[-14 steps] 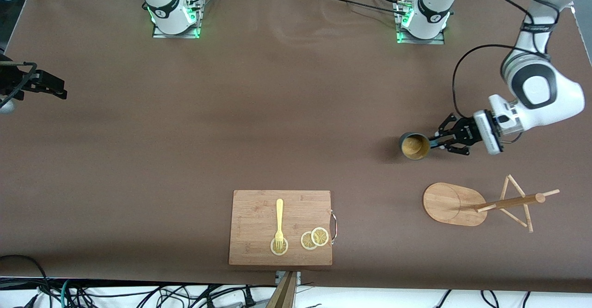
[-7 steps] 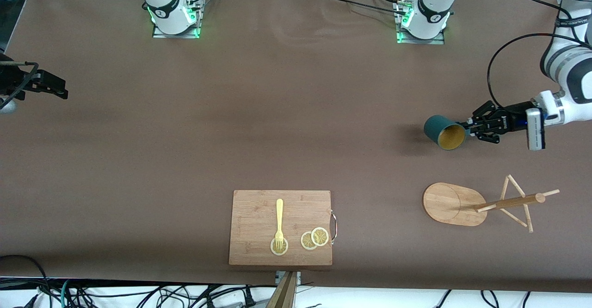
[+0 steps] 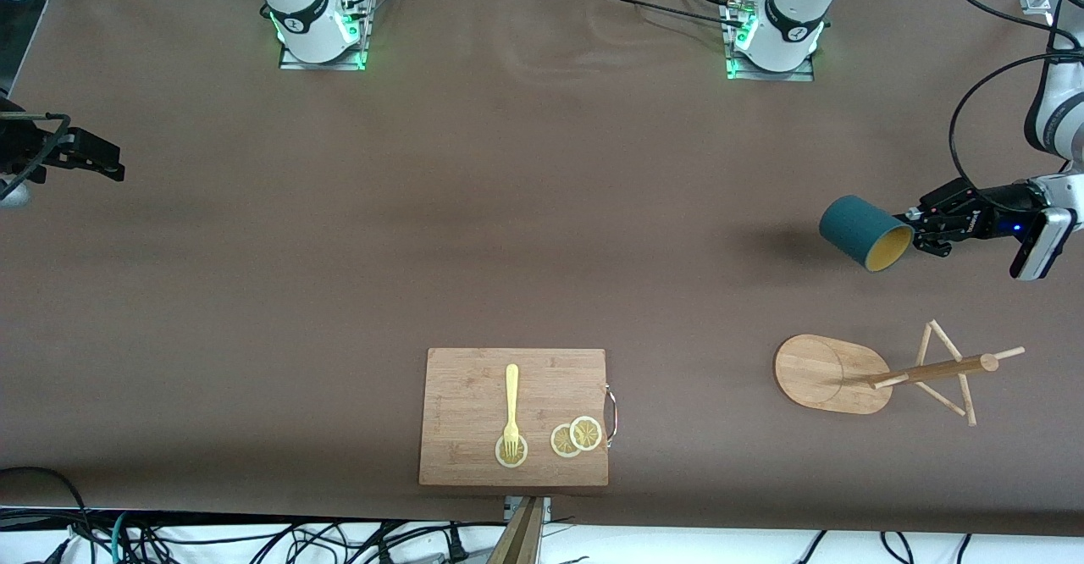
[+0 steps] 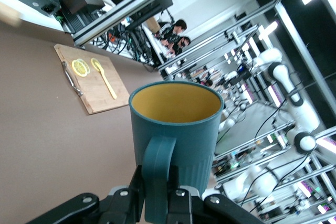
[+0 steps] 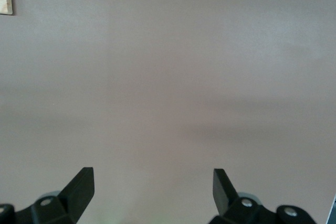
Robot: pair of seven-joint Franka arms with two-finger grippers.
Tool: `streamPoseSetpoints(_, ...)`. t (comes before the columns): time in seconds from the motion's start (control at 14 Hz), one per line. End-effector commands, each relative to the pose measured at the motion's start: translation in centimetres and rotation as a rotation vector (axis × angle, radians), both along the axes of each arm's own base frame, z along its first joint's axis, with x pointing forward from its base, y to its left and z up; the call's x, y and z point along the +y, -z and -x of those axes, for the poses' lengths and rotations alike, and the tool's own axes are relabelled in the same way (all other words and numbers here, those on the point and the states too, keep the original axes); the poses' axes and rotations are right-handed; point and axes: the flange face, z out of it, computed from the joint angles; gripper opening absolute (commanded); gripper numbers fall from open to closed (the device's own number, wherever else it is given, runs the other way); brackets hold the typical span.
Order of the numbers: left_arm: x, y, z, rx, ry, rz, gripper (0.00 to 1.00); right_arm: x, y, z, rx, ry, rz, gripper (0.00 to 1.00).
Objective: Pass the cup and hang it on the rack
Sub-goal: 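Carry the mug with the left gripper to the wooden rack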
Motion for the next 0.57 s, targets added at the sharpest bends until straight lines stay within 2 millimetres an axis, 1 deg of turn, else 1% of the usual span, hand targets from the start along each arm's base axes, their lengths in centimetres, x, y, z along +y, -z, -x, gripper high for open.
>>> streamPoseSetpoints(0.0, 2.9, 1.4, -1.7, 0.084, -0.006, 0.073, 0.0, 0.0, -0.7, 0.4, 0.0, -0.011, 0.002, 1.0)
streamPoseSetpoints(0.07, 3.2, 3.4, -1.6, 0.133, -0.006, 0.114, 0.0, -0.1, -0.7, 0.3, -0.001, -0.009, 0.002, 1.0)
streamPoseSetpoints(0.14, 4.2, 4.5, -1.4, 0.166, -0.024, 0.136, 0.0, -0.2, -0.7, 0.4, 0.0, -0.008, 0.001, 1.0)
streamPoseSetpoints(0.28, 4.9, 4.0, -1.4, 0.289, -0.058, 0.168, 0.0, -0.1, -0.7, 0.4, 0.0, -0.008, 0.002, 1.0)
streamPoseSetpoints(0.5, 5.3, 3.1, -2.1, 0.403, -0.097, 0.209, 0.0, -0.1, -0.7, 0.4, 0.0, -0.008, 0.001, 1.0)
